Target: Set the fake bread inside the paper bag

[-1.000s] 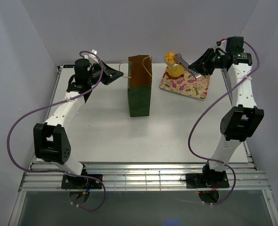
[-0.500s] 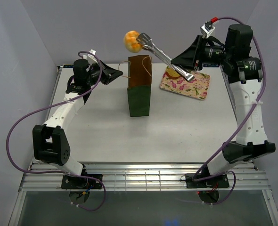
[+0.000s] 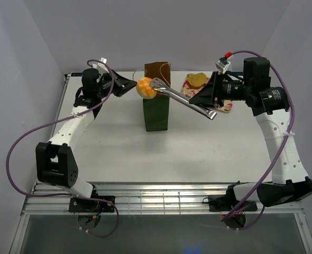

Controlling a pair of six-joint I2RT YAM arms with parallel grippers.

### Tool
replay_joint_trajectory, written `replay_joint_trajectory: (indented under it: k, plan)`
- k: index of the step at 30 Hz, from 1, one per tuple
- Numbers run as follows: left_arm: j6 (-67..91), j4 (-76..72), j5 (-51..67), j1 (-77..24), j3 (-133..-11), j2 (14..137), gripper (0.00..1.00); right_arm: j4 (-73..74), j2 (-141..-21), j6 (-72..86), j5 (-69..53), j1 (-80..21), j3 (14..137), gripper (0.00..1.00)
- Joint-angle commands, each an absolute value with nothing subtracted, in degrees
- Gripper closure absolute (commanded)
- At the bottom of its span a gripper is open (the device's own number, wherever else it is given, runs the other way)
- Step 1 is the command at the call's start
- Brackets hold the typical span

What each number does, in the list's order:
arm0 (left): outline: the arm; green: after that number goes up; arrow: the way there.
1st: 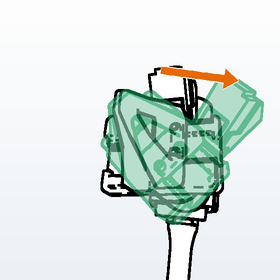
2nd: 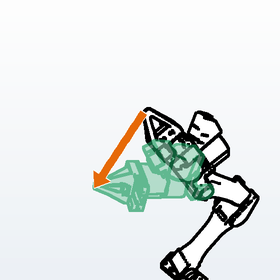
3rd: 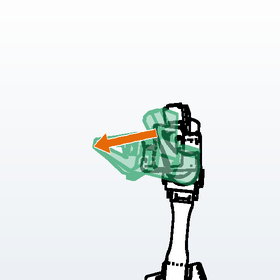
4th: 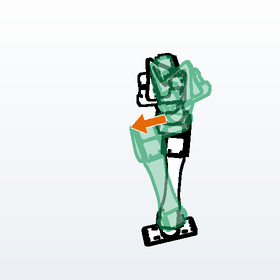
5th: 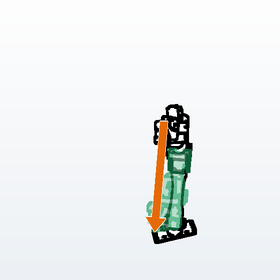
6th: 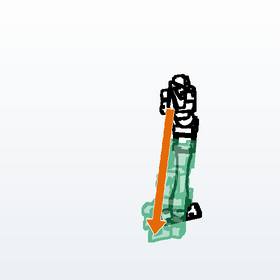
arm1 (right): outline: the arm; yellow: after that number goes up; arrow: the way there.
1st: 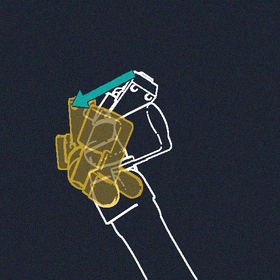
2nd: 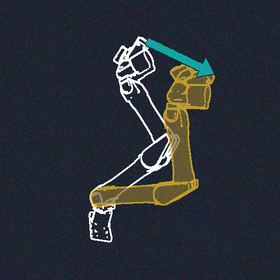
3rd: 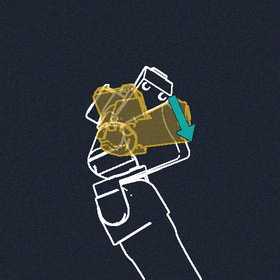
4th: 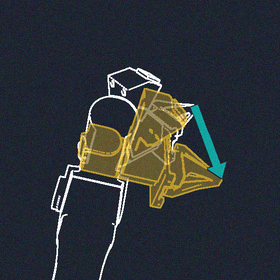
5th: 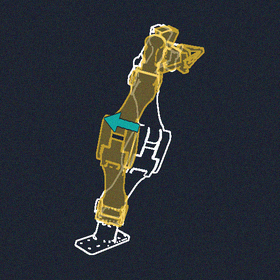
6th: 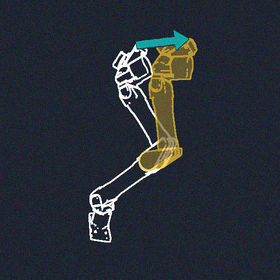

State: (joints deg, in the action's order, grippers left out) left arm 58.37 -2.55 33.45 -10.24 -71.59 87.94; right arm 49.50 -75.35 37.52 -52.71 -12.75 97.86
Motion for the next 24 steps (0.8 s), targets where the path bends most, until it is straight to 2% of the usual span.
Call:
replay_joint_trajectory:
  k: [1, 13, 24]
  plan:
    - [58.1, -2.6, 33.3, -10.1, -71.5, 83.9, 1.0, 48.3, -73.5, 34.5, -50.2, -13.4, 95.9, 0.8]
    - [57.7, -1.6, 33.2, -10.1, -71.7, 83.4, 1.0, 46.1, -75.0, 33.4, -45.3, -13.4, 93.7, 0.8]
    - [57.8, -2.0, 33.4, -10.2, -70.6, 82.7, 1.0, 44.6, -78.7, 34.5, -43.1, -13.4, 97.3, 0.73]
